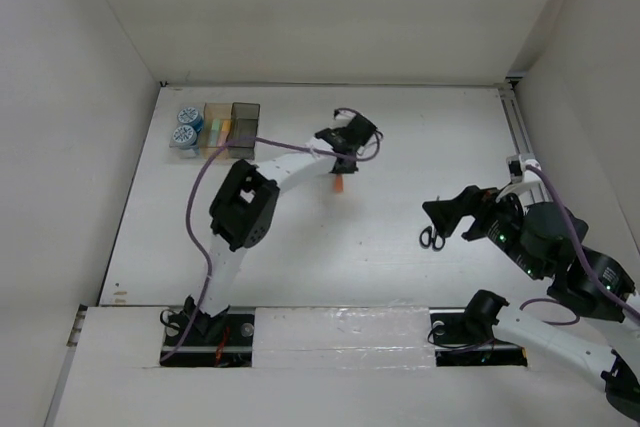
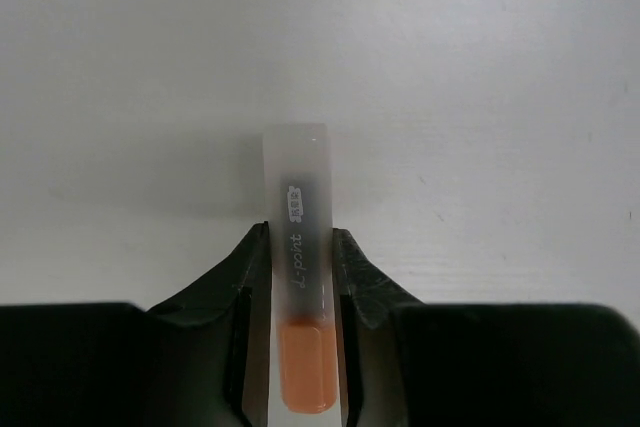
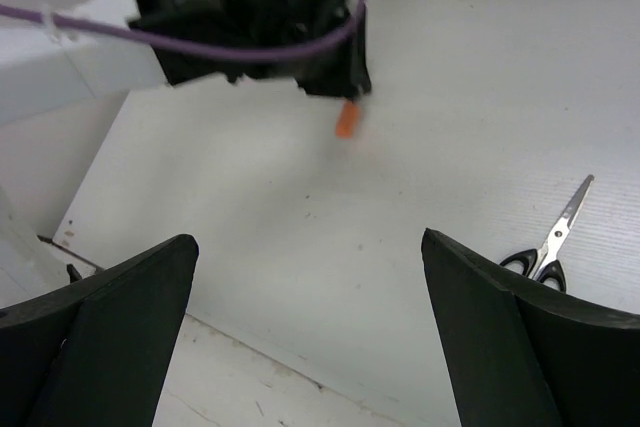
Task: Sort the stationery into containers
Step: Pick up the pen from the center of the board, then place the pen in the storage box.
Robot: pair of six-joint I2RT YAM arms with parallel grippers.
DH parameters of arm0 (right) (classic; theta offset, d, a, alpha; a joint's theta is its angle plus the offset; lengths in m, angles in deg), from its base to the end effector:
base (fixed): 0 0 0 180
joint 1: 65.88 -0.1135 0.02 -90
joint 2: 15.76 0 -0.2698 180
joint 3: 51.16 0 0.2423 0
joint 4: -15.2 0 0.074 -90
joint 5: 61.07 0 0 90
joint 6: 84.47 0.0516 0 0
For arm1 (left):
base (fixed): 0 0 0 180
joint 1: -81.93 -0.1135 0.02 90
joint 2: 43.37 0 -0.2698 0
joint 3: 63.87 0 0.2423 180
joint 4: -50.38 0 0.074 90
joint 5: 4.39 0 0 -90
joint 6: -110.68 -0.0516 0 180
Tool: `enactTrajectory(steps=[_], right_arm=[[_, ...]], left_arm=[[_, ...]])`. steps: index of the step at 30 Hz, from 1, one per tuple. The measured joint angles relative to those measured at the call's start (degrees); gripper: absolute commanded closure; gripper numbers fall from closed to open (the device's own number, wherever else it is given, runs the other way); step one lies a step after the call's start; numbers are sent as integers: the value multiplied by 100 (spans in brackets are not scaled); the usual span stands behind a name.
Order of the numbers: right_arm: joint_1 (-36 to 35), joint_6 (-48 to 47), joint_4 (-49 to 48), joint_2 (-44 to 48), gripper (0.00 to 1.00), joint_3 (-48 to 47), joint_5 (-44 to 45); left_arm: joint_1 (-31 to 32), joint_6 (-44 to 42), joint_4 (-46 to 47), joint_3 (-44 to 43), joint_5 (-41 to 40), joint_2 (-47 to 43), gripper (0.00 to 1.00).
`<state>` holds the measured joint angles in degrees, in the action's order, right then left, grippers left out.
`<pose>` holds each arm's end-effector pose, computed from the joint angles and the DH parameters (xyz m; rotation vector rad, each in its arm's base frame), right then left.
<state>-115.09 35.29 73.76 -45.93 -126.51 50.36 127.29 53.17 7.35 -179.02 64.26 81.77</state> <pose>0.0641 0.0454 0.3927 -0.0392 1.8348 0.6468 0.3558 -0.3336 0.1946 0.1192 2.4126 -0.1530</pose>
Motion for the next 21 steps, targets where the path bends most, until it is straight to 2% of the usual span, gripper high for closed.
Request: enactTrajectory(steps=[5,10,15,21], right_arm=[[0,4,-96,7,0,195,-192],[0,2,-160,-22,0,258,-380],[0,4,-201,-63,0,275,-573],[0,2,-256,-199,0,376,-879]], left_arm=[[-1335,-892,101,-138,81,-813,100],[-2538,-2090,542,-424,306,-1134,100],[-2905,-3230,774,-433,426,-1121,100],[-3298,-3672,1080,-538,782,-1067,100]])
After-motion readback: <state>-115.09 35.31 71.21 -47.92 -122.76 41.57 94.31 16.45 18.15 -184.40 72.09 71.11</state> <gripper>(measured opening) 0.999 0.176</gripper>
